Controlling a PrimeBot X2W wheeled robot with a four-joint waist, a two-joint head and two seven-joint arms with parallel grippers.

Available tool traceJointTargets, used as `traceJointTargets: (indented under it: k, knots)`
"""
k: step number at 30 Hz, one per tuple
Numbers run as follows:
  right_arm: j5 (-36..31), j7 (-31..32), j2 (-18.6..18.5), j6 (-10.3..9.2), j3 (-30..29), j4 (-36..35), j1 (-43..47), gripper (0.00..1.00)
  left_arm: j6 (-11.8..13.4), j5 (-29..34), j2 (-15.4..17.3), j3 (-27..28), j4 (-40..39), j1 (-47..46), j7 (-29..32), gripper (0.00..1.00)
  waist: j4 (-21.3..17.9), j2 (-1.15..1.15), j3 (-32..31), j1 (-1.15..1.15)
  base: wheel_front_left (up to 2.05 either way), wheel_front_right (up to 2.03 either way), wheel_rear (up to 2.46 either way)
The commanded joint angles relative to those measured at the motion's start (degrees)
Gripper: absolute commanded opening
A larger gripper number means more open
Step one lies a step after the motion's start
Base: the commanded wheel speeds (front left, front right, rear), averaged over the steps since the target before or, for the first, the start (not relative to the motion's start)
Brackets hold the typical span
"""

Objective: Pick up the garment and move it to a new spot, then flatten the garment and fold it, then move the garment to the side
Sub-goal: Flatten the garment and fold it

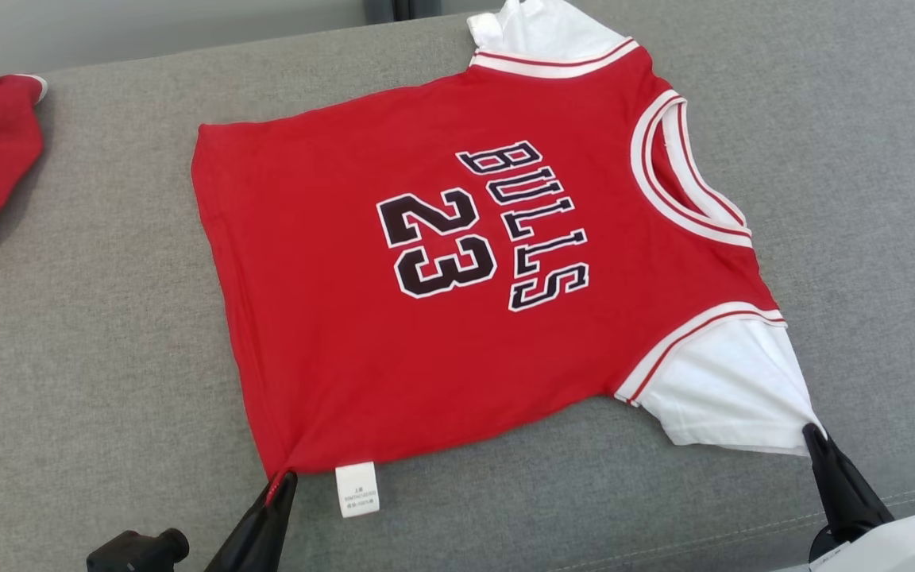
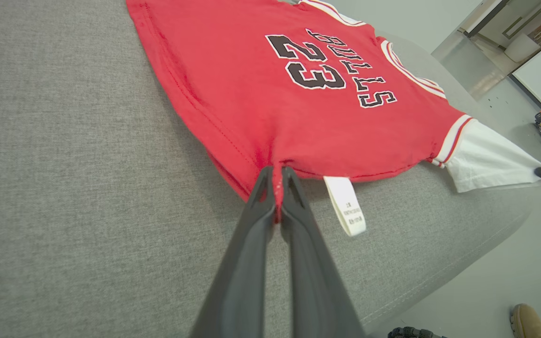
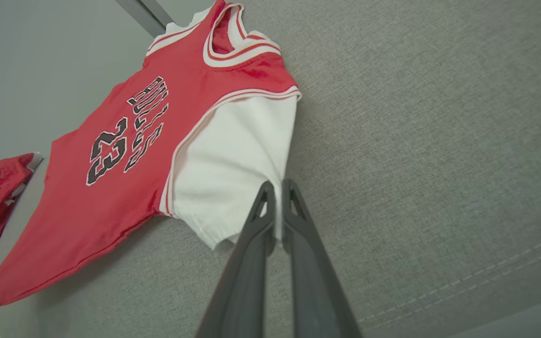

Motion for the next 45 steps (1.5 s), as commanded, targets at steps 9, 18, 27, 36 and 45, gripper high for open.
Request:
traceJointTargets:
  k: [9, 18, 27, 36, 45]
  knots:
    - [-5.1, 5.6, -0.1, -0.04, -1.2, 0.7, -10.0, 0.0, -2.4, -3.3, 0.8, -0.2, -0.3, -5.5, 7.0, 0.0, 0.9, 0.0, 1.3, 0.01, 0.0, 0.0, 0.0]
    - [-13.1, 13.1, -0.3, -0.04, -0.7, 6.9, -26.9, 0.0, -5.8, -9.6, -0.4, 2.3, 3.3, -16.1, 15.2, 0.0, 3.5, 0.0, 3.1, 0.01, 0.0, 0.0, 0.0]
    - [-17.4, 14.8, -0.9, -0.04, -1.3, 13.2, -38.5, 0.0, -8.2, -13.1, -3.1, 2.2, 11.1, -26.3, 22.8, 0.0, 4.4, 0.0, 6.3, 0.01, 0.0, 0.0, 0.0]
    - [-21.0, 12.6, -1.7, -0.05, -0.2, 20.4, -46.5, 0.0, -8.9, -13.3, -4.5, 2.2, 16.5, -31.0, 24.6, 0.0, 4.7, 0.0, 8.0, 0.01, 0.0, 0.0, 0.0]
    - [-23.2, 8.3, -3.2, -0.05, 2.8, 23.2, -46.7, 1.0, -7.5, -13.2, -3.8, 2.6, 17.1, -28.4, 23.4, 1.0, 4.6, 0.0, 7.5, 0.01, 0.0, 0.0, 0.0]
